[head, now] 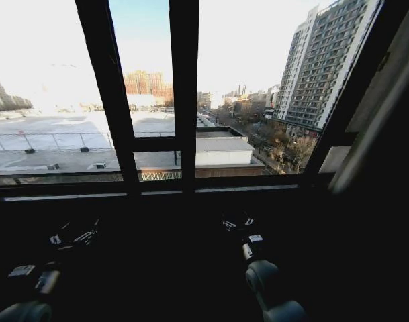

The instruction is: Open the curtains by pulling them apart, changing their state from closed to fully open.

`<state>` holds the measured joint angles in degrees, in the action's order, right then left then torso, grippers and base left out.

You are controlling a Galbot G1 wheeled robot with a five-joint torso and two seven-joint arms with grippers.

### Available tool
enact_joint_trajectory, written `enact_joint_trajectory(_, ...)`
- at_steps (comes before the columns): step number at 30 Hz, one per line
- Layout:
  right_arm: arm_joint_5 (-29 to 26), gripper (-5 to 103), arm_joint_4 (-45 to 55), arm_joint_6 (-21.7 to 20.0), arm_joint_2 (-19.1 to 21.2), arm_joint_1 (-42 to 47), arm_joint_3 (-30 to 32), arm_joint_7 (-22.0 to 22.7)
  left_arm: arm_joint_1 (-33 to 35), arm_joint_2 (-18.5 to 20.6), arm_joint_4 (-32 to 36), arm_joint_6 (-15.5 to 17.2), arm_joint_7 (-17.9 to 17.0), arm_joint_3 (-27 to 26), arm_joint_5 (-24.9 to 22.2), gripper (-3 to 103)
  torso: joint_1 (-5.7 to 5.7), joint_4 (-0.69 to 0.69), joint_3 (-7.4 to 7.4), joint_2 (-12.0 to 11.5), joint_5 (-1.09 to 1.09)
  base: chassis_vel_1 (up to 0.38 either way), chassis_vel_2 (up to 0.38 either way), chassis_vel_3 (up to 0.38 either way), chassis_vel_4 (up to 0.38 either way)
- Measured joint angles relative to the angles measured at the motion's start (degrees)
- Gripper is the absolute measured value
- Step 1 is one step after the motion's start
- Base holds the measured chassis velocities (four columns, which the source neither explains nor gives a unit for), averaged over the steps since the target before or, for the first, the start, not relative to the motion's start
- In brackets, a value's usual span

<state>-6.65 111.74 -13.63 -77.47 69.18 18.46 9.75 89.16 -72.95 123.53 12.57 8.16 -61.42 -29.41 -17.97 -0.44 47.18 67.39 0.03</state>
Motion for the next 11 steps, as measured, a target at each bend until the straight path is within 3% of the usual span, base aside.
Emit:
enact_joint_trajectory(4, 1.1, 100, -0.5, 1.1, -0.1, -0.1, -0.2, -0.1, 0.2, -0.2, 0.0, -0.2, 0.0, 0.0, 0.0, 100, 0.01, 0.00, -0.01, 0.0, -0.01, -0.016, -0.301, 0.027, 0.336)
enact_joint_trajectory(11, 1.4, 100, -0.5, 1.4, 0.2, 0.4, 0.1, -0.1, 0.3, -0.3, -0.3, -0.4, -0.1, 0.0, 0.0, 100, -0.06, 0.00, 0.02, 0.0, -0.04, -0.008, -0.041, 0.008, 0.029)
